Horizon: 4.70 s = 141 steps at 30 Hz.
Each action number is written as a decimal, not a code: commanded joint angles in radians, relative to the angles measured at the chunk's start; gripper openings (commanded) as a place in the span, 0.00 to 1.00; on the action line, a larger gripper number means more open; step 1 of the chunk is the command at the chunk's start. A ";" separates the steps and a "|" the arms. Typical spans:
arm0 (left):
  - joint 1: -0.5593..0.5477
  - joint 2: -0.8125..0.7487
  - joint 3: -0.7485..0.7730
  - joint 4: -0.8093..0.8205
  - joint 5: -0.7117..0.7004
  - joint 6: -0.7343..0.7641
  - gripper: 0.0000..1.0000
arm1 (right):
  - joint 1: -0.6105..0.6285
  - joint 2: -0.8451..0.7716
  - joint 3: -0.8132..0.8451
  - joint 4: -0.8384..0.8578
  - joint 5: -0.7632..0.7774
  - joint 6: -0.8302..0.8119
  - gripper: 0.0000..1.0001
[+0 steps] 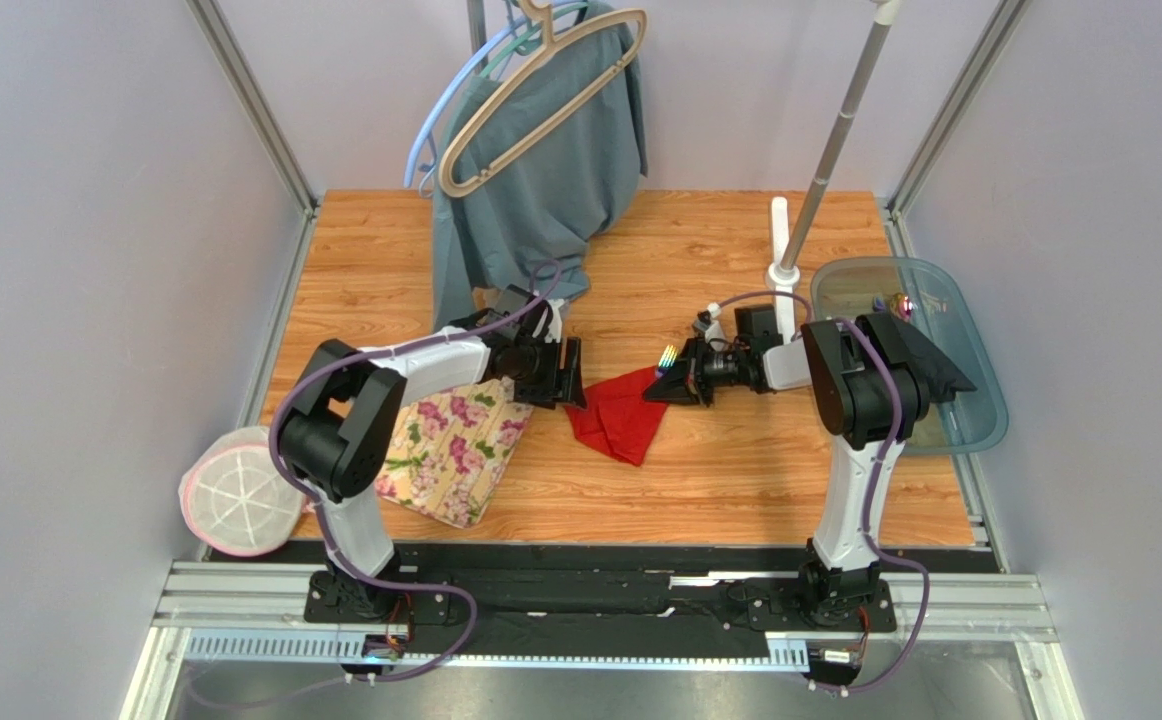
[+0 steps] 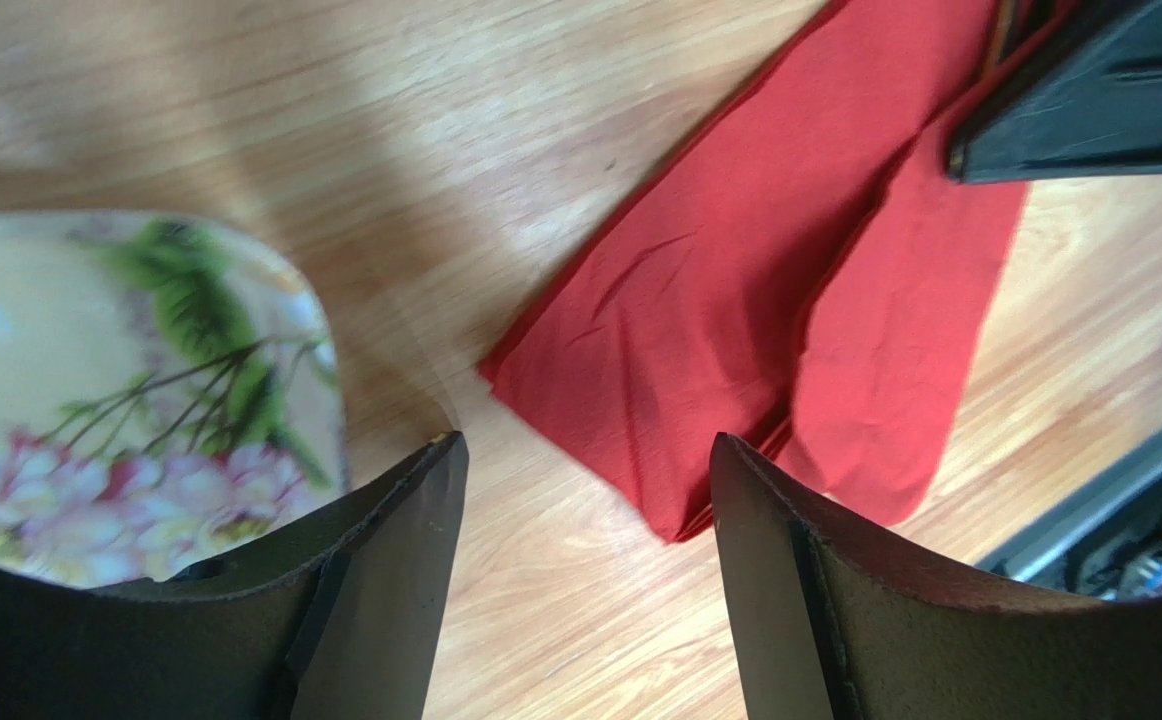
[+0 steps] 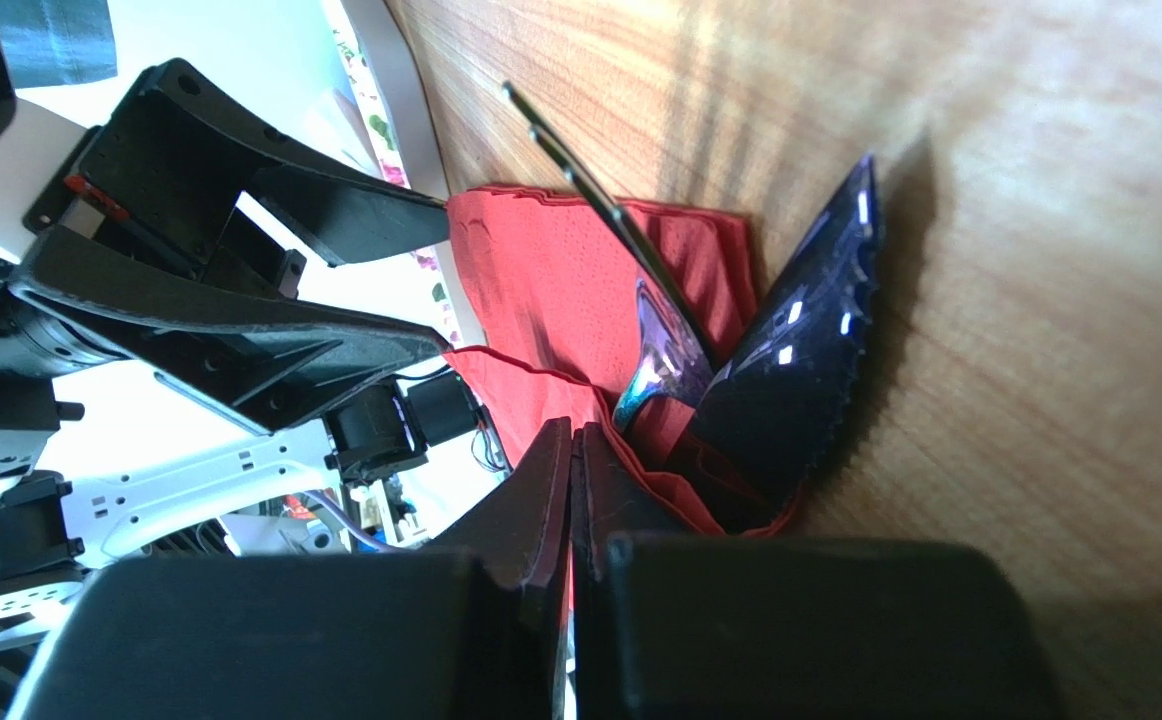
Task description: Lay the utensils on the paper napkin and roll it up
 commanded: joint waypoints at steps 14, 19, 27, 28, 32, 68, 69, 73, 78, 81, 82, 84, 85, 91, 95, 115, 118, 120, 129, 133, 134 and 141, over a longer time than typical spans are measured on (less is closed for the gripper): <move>-0.003 0.178 0.015 0.400 0.265 -0.161 0.68 | 0.006 0.046 0.009 -0.116 0.144 -0.082 0.00; -0.002 0.235 0.048 0.418 0.302 -0.147 0.66 | 0.008 0.052 0.012 -0.119 0.144 -0.085 0.00; 0.058 0.167 -0.043 0.340 0.357 -0.133 0.56 | 0.008 0.051 0.016 -0.139 0.157 -0.100 0.00; 0.073 0.154 -0.054 0.335 0.355 -0.125 0.55 | 0.008 0.051 0.018 -0.139 0.157 -0.102 0.00; 0.096 0.094 -0.087 0.314 0.358 -0.106 0.50 | 0.009 0.047 0.020 -0.145 0.158 -0.108 0.00; -0.079 0.106 -0.035 0.438 0.385 -0.254 0.08 | 0.052 0.051 0.053 -0.202 0.203 -0.141 0.00; -0.080 0.115 -0.028 0.415 0.363 -0.236 0.08 | 0.052 0.052 0.055 -0.200 0.201 -0.140 0.00; -0.079 0.170 -0.006 0.348 0.274 -0.216 0.08 | 0.051 0.046 0.056 -0.202 0.200 -0.148 0.00; -0.080 0.213 0.031 0.271 0.242 -0.201 0.06 | 0.054 0.029 0.064 -0.239 0.192 -0.158 0.00; -0.079 0.241 0.058 0.220 0.227 -0.184 0.04 | 0.060 0.006 0.078 -0.257 0.177 -0.171 0.00; -0.079 0.244 0.061 0.202 0.210 -0.184 0.03 | 0.061 -0.002 0.087 -0.271 0.172 -0.178 0.00; -0.076 0.246 0.057 0.199 0.198 -0.193 0.01 | 0.063 -0.034 0.116 -0.298 0.161 -0.184 0.05; -0.076 0.247 0.054 0.191 0.191 -0.196 0.00 | 0.064 -0.049 0.122 -0.318 0.154 -0.184 0.07; -0.069 0.250 0.051 0.190 0.194 -0.201 0.00 | 0.055 -0.178 0.101 -0.386 0.127 -0.192 0.19; -0.069 0.249 0.049 0.206 0.202 -0.207 0.00 | 0.047 -0.204 0.072 -0.372 0.117 -0.175 0.17; -0.063 0.223 0.022 0.258 0.230 -0.205 0.00 | 0.014 -0.069 0.015 -0.266 0.147 -0.135 0.05; -0.063 0.193 0.006 0.303 0.251 -0.220 0.00 | 0.012 -0.040 0.013 -0.266 0.167 -0.140 0.04; -0.063 0.169 0.009 0.332 0.269 -0.222 0.00 | 0.012 -0.025 0.013 -0.265 0.169 -0.137 0.02; -0.085 0.112 0.040 0.392 0.360 -0.283 0.00 | 0.012 -0.005 0.016 -0.280 0.198 -0.134 0.00; -0.100 0.117 0.025 0.446 0.398 -0.328 0.00 | 0.014 -0.003 0.020 -0.283 0.209 -0.137 0.00; -0.102 0.117 0.019 0.475 0.412 -0.335 0.00 | 0.012 -0.005 0.018 -0.285 0.210 -0.137 0.00; -0.126 0.121 -0.008 0.584 0.454 -0.403 0.00 | 0.015 -0.003 0.021 -0.288 0.218 -0.135 0.00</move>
